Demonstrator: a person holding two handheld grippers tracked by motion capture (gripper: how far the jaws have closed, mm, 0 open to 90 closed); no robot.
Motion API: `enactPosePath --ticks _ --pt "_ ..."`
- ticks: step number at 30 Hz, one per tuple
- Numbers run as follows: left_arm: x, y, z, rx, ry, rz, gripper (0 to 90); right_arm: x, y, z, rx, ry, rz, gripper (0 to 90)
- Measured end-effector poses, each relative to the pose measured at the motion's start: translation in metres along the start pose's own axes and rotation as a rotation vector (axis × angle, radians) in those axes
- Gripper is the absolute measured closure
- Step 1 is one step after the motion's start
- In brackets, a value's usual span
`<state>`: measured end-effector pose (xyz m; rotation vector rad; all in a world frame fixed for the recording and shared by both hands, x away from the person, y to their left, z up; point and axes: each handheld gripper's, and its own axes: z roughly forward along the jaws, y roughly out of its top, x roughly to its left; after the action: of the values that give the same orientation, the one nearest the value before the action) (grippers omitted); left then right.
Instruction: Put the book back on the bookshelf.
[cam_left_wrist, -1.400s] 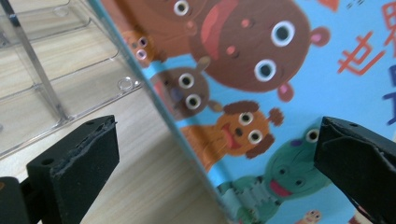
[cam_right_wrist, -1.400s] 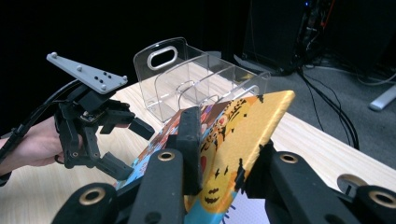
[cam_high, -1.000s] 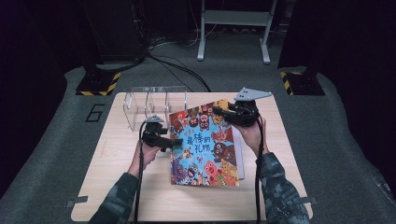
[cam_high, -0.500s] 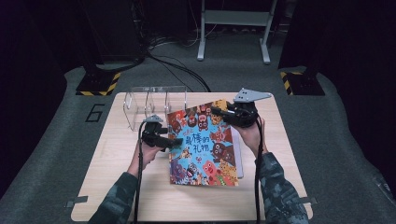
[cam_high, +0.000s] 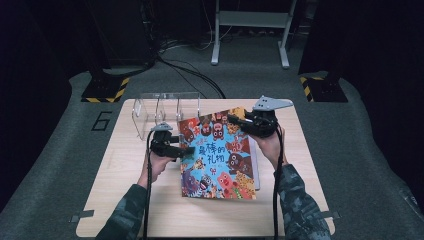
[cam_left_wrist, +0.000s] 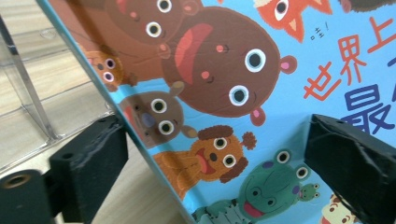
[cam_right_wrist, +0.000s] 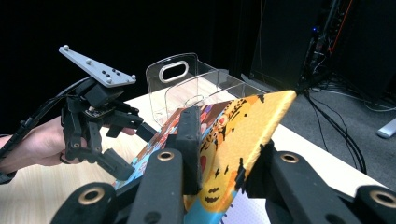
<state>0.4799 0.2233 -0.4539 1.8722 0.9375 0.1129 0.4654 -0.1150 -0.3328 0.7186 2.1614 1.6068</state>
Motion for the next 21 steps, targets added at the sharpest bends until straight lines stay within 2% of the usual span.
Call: enactPosePath --ticks 10,14,16,18,19,21 --pt "0.0002 -0.0007 -0.0027 -0.003 0.013 0.015 12.0 -0.0068 -0.005 -0.0004 -0.004 0.011 0.024 73.4" --pt "0.0001 -0.0018 -0.0045 -0.02 0.016 0.016 13.6 -0.0067 -0.0054 -0.0011 -0.008 0.011 0.021 73.3" --pt "0.0006 -0.0019 -0.006 -0.013 0.011 0.017 14.9 -0.0063 -0.0056 -0.0013 -0.009 0.011 0.026 73.4" --pt "0.0013 -0.0023 -0.0077 -0.02 0.013 0.023 15.9 -0.0068 -0.0051 -0.0015 -0.009 0.014 0.005 73.3" --pt "0.001 -0.0026 -0.0086 -0.022 0.013 0.017 17.0 -0.0055 -0.0049 -0.0016 -0.008 0.01 0.017 73.3" --pt "0.0021 -0.0024 -0.0104 -0.025 0.018 0.034 19.0 -0.0057 -0.0048 -0.0022 -0.006 0.014 0.014 73.3"
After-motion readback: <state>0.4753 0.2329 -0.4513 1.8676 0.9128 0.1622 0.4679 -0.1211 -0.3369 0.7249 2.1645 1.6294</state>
